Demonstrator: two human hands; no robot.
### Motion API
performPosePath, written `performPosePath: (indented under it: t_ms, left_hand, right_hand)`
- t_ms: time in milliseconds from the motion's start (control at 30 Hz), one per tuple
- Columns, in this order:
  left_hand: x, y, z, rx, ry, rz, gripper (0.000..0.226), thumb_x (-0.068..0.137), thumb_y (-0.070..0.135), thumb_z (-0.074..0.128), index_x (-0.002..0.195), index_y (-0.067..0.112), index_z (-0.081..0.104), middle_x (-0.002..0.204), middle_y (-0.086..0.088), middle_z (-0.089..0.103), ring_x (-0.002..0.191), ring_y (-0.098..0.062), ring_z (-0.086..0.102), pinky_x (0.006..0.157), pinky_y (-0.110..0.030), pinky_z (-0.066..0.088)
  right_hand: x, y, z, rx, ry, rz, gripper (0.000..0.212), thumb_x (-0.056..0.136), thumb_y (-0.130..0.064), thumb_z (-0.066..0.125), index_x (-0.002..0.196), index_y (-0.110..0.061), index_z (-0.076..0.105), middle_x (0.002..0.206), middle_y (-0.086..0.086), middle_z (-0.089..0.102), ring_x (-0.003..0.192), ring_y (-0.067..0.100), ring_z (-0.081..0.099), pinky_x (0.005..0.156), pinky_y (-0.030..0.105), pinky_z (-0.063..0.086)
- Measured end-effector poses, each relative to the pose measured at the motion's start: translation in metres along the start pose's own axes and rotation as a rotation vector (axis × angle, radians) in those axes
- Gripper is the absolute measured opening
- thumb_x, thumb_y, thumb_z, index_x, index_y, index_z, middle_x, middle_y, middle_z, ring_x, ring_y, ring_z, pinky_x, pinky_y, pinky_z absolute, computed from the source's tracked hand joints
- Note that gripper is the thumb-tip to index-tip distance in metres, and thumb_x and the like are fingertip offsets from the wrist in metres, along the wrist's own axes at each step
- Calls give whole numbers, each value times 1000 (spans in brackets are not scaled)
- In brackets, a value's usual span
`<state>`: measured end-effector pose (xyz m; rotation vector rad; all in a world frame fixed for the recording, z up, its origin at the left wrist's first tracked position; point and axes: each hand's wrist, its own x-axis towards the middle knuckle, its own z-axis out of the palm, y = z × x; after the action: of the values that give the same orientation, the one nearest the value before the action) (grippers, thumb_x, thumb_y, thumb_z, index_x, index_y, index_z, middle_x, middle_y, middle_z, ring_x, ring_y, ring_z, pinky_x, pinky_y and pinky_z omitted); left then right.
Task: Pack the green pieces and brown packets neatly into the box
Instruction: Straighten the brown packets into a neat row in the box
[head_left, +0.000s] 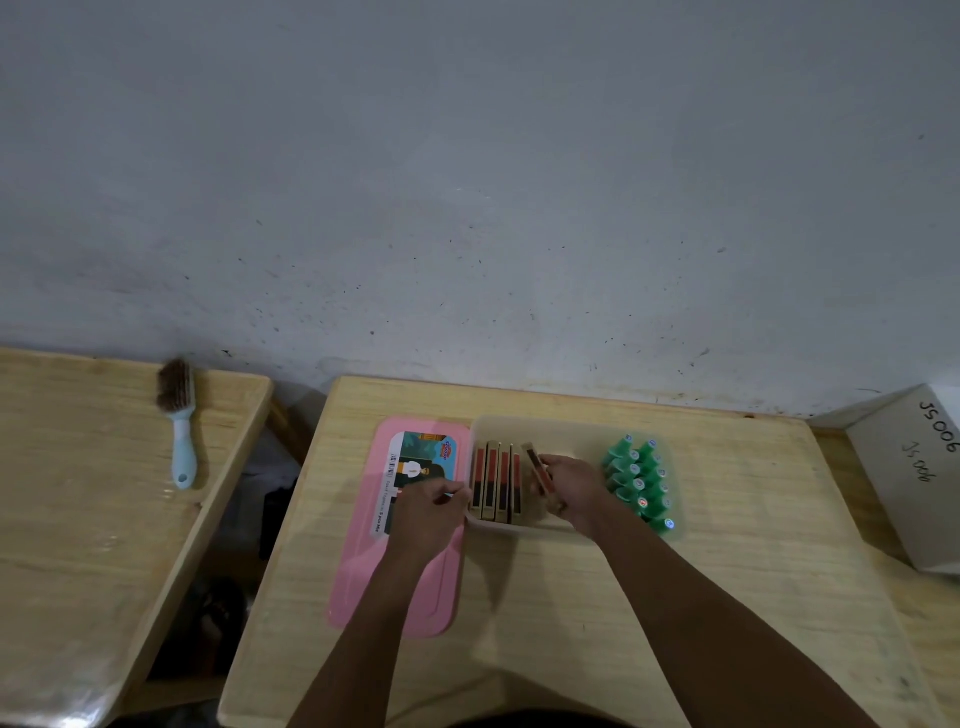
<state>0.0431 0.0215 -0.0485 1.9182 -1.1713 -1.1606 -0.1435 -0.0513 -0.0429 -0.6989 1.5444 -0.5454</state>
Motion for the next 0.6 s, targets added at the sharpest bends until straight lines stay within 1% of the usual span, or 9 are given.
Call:
performPosePath:
  t_ms: [33,100,167,267,333,400,467,533,600]
  left_hand:
    - [0,0,0,-9,3,0,21,90,21,60,106,8,68,101,-13,71,84,-21,69,82,-36,56]
    - [0,0,1,-7,5,-3,22,91,21,60,106,7,68,100,-13,71,83,-20,69,80,-33,56]
    - [-1,1,1,8,8,-3,22,91,22,60,106,8,67,99,-11,72,82,-18,68,80,-32,55]
    - [-1,1,1,0,7,-8,21,91,22,60,105,9,68,99,-10,72,84,-18,68,84,-36,56]
    - [-1,1,1,10,5,-6,21,91,23,60,105,10,68,100,-10,71,86,-18,68,82,-32,55]
    - [-2,1,0,-1,3,-17,21,91,23,60,105,11,68,102,-11,71,90,-20,68,82,-31,55]
    - [-1,1,0,-5,0,-27,20,90,24,60,105,12,68,105,-10,70,95,-22,67,84,-33,55]
    - [-2,2,0,-11,-3,-32,19,90,23,60,104,13,68,106,-11,70,97,-24,67,84,-34,56]
    - [-1,1,0,-14,-2,-39,19,89,24,61,104,13,68,108,-10,70,98,-25,67,85,-36,56]
  right_hand:
    - [1,0,0,31,-14,24,34,96,-6,39,89,-7,73,65,5,61,53,12,47,48,25,29]
    - [2,0,-2,67,-33,47,30,97,-14,46,85,-6,72,68,4,63,54,11,51,48,24,32]
    - [2,1,-3,60,-28,42,25,97,-18,52,88,-5,71,70,5,64,56,12,53,48,24,35]
    - [4,5,-1,-83,47,-20,22,94,-8,52,83,-3,70,68,7,62,56,13,52,49,23,38]
    - [3,6,2,-190,76,-59,23,92,-5,50,77,-3,67,63,7,60,52,13,50,45,22,37]
    - [4,7,4,-304,92,-91,25,90,-5,50,73,-1,68,61,10,58,48,15,48,43,23,36]
    - [6,8,6,-400,104,-124,27,88,-6,51,72,4,71,61,14,60,49,17,51,48,26,43]
    - [7,11,8,-455,98,-154,26,89,-9,54,77,5,73,68,19,67,58,20,58,60,34,52]
    - [8,12,9,-464,86,-147,25,89,-10,54,79,4,73,74,19,69,66,22,61,69,39,56]
